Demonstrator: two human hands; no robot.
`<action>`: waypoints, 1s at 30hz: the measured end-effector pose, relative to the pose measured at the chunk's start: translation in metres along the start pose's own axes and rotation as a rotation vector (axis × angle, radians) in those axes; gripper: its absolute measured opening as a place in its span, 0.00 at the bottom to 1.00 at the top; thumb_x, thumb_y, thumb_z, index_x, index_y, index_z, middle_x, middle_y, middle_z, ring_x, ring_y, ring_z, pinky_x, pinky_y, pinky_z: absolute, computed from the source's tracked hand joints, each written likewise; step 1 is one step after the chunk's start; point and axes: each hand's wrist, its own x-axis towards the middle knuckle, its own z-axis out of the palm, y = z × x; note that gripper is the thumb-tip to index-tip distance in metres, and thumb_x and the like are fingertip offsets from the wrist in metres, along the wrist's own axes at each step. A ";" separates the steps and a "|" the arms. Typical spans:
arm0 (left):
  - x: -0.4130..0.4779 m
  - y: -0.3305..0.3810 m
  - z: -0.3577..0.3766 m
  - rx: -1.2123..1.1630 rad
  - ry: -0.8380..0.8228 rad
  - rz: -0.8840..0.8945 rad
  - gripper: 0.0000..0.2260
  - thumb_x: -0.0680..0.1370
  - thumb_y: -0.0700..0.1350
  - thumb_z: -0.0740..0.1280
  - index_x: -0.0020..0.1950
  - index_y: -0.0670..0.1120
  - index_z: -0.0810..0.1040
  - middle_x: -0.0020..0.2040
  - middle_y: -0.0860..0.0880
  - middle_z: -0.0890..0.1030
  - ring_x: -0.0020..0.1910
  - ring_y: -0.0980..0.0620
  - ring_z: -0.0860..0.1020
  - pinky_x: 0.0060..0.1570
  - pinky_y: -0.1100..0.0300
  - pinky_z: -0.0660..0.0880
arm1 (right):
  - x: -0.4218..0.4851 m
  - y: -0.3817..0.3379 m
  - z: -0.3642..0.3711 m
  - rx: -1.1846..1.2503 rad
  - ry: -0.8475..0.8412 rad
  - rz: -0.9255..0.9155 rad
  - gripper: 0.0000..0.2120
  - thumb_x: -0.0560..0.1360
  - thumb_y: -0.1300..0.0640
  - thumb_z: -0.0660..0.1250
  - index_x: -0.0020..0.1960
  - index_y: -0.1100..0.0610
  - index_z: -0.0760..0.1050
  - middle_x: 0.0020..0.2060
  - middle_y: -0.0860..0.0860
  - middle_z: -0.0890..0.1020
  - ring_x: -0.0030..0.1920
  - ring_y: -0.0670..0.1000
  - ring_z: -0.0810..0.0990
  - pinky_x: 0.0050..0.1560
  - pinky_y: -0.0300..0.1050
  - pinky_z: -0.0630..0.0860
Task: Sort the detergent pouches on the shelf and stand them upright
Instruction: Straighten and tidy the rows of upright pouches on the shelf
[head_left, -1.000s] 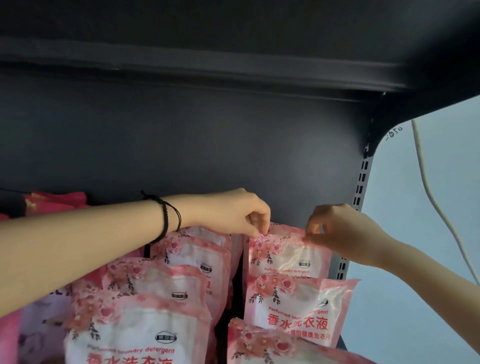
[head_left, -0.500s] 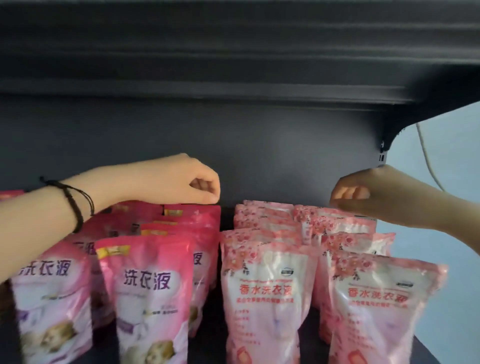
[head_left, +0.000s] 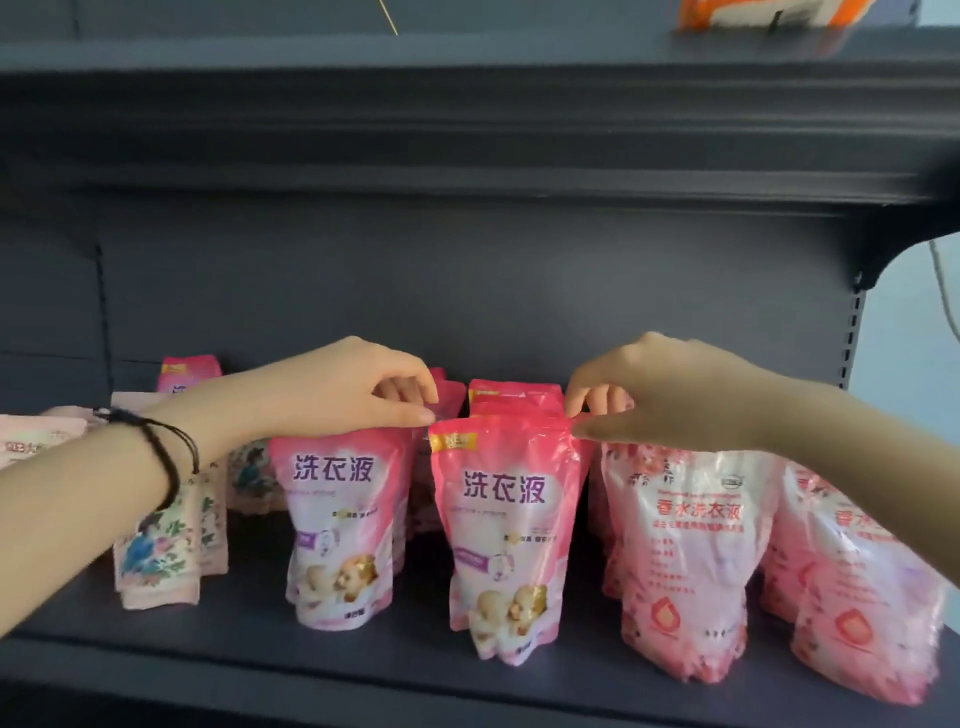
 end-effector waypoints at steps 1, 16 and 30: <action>0.003 -0.002 0.005 -0.002 -0.008 0.004 0.10 0.74 0.57 0.69 0.54 0.60 0.79 0.47 0.63 0.81 0.47 0.70 0.77 0.44 0.78 0.70 | 0.008 -0.002 0.004 -0.014 -0.015 -0.001 0.10 0.72 0.38 0.62 0.50 0.40 0.76 0.42 0.36 0.80 0.44 0.38 0.78 0.46 0.46 0.78; 0.054 -0.015 0.060 0.096 0.040 0.146 0.12 0.75 0.53 0.69 0.34 0.53 0.73 0.28 0.54 0.71 0.28 0.57 0.68 0.28 0.61 0.58 | 0.048 0.017 0.046 -0.155 -0.008 0.102 0.14 0.70 0.41 0.70 0.32 0.43 0.68 0.35 0.37 0.72 0.36 0.38 0.71 0.33 0.35 0.63; 0.043 -0.090 -0.008 0.001 -0.111 0.153 0.07 0.76 0.56 0.67 0.47 0.56 0.83 0.41 0.61 0.83 0.43 0.64 0.79 0.44 0.67 0.73 | 0.084 -0.003 0.015 -0.018 -0.210 0.167 0.15 0.60 0.25 0.60 0.39 0.30 0.76 0.34 0.24 0.76 0.38 0.26 0.74 0.36 0.31 0.68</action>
